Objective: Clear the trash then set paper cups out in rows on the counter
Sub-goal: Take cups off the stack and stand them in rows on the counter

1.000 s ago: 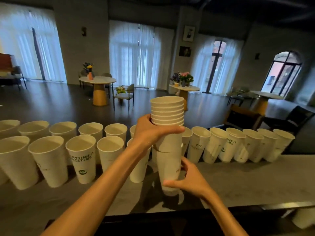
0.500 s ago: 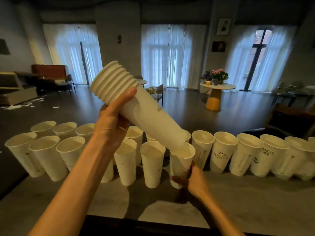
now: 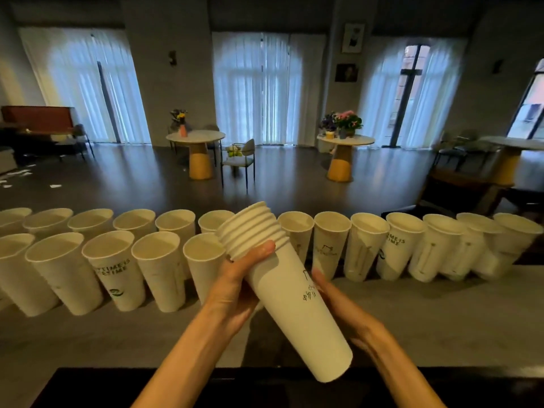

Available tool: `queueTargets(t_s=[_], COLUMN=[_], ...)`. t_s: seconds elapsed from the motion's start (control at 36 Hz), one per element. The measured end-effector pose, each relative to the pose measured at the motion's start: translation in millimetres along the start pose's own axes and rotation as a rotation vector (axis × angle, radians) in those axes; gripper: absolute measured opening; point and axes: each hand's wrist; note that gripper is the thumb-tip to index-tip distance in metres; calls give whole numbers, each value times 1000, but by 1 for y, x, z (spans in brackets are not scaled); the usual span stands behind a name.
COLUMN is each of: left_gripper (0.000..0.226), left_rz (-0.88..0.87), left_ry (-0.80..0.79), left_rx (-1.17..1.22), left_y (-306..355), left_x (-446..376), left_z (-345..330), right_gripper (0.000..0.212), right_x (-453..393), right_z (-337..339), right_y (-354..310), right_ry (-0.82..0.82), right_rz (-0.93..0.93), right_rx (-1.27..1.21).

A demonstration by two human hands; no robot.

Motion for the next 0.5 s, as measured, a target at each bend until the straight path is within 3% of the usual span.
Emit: queueTargets(t_s=[0.08, 0.14, 0.25, 0.33, 0.42, 0.5], left_gripper=[121, 120, 97, 81, 64, 64], left_rz=[-89, -147, -229, -275, -344, -389], left_ry=[40, 56, 120, 182, 250, 252], left_rx=[-61, -86, -146, -163, -72, 53], left_y=[-10, -13, -19, -21, -10, 18], left_x=[-4, -10, -17, -17, -16, -10], left_z=[-16, -19, -17, -15, -1, 13], right_gripper=[83, 89, 92, 67, 81, 84], right_x=[16, 22, 20, 18, 12, 7], right_z=[11, 14, 18, 20, 27, 32], right_y=[-4, -7, -12, -17, -13, -1], right_ry=[-273, -303, -210, -53, 81, 190], right_rz=[-52, -48, -1, 86, 192, 251], right_rx=[-221, -221, 28, 331, 587, 614])
Point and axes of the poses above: each hand's wrist, its own x-axis away from the middle knuckle, its own z-axis out of the back of the hand, y = z × x, and after that the axes turned 11 degrees about -x, right-handed
